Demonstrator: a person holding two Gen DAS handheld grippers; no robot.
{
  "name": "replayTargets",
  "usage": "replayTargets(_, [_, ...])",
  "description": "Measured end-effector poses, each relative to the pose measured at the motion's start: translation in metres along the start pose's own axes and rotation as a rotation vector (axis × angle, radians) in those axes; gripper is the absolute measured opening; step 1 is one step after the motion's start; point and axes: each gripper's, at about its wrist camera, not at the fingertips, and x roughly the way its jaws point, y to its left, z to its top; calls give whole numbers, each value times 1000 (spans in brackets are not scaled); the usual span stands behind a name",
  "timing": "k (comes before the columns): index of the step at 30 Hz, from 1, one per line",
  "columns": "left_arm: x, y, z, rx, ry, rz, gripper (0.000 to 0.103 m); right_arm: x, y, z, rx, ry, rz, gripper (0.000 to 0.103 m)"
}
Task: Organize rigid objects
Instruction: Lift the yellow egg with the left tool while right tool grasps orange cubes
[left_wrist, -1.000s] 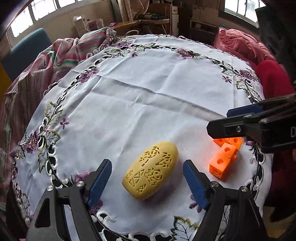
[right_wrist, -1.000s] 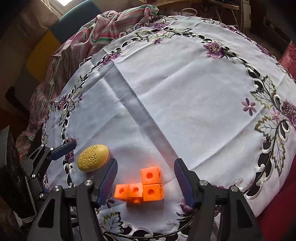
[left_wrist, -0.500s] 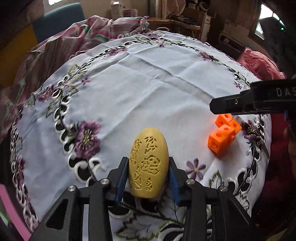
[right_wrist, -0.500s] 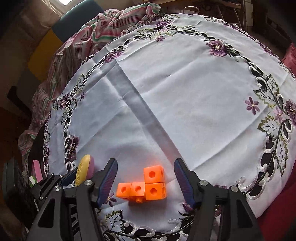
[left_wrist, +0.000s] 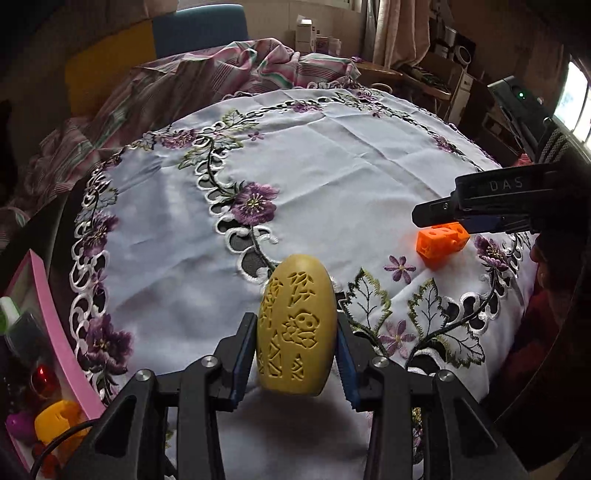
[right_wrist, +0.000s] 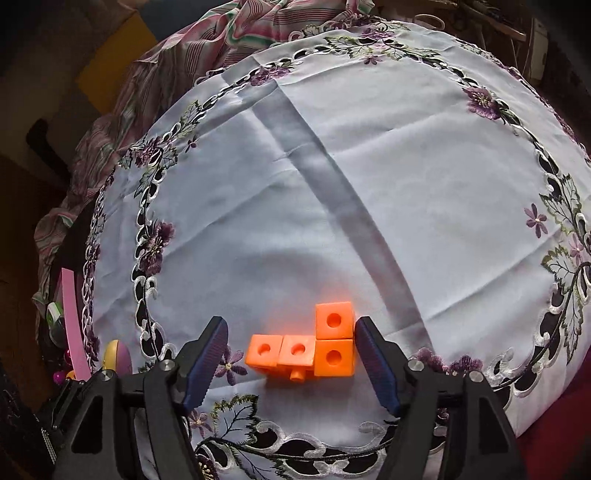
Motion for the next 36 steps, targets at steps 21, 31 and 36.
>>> replayTargets(21, [16,12,-17,-76,-10,8,44,15,47,-16,-294,5,-159,63])
replayTargets(31, [15,8,-18,-61,-17,28,43,19,40,-13,-266,10,-135,62])
replayTargets(36, [6,4,-20,-42,-26,33,43,19,41,-16,-270,8,-158,60])
